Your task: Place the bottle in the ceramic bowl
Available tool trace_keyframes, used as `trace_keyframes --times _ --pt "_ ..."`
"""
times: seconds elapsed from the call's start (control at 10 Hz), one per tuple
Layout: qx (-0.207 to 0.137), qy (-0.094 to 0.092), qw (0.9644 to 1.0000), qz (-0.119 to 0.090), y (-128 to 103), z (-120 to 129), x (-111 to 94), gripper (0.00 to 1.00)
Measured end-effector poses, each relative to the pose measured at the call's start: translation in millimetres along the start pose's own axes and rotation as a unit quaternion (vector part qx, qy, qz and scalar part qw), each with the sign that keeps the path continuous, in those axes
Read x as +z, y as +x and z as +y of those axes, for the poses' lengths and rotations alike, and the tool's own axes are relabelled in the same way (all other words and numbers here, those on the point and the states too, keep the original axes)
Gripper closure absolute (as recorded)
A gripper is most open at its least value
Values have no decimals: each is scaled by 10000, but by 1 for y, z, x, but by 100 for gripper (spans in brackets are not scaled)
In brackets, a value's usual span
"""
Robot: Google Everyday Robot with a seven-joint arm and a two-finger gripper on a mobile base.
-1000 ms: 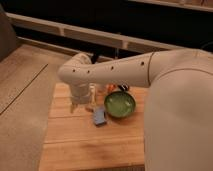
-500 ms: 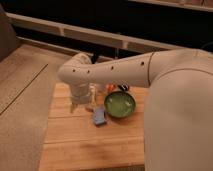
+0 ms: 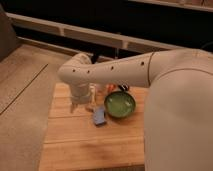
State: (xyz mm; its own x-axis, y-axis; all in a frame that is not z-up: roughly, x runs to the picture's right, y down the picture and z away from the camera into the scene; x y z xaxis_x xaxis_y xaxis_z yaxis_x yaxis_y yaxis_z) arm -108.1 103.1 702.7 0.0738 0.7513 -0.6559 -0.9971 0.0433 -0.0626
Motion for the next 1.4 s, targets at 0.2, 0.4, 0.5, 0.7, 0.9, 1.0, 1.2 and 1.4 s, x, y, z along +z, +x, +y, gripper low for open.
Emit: trace_keyframes --times 0.2,0.4,0.5,0.7,0.9,1.0,1.2,1.4 --pt "0 0 10000 0 0 0 0 35" --pt "0 0 10000 0 0 0 0 35" --pt "0 0 10000 0 0 0 0 35" --pt "0 0 10000 0 0 0 0 35" --pt "-37 26 10000 -57 -3 0 0 35" --pt "-218 19 9993 -291 -15 1 -3 35" --pt "-765 -81 9931 -884 -49 8 -15 35" --pt "-1290 -174 9796 -1531 -92 12 -34 35"
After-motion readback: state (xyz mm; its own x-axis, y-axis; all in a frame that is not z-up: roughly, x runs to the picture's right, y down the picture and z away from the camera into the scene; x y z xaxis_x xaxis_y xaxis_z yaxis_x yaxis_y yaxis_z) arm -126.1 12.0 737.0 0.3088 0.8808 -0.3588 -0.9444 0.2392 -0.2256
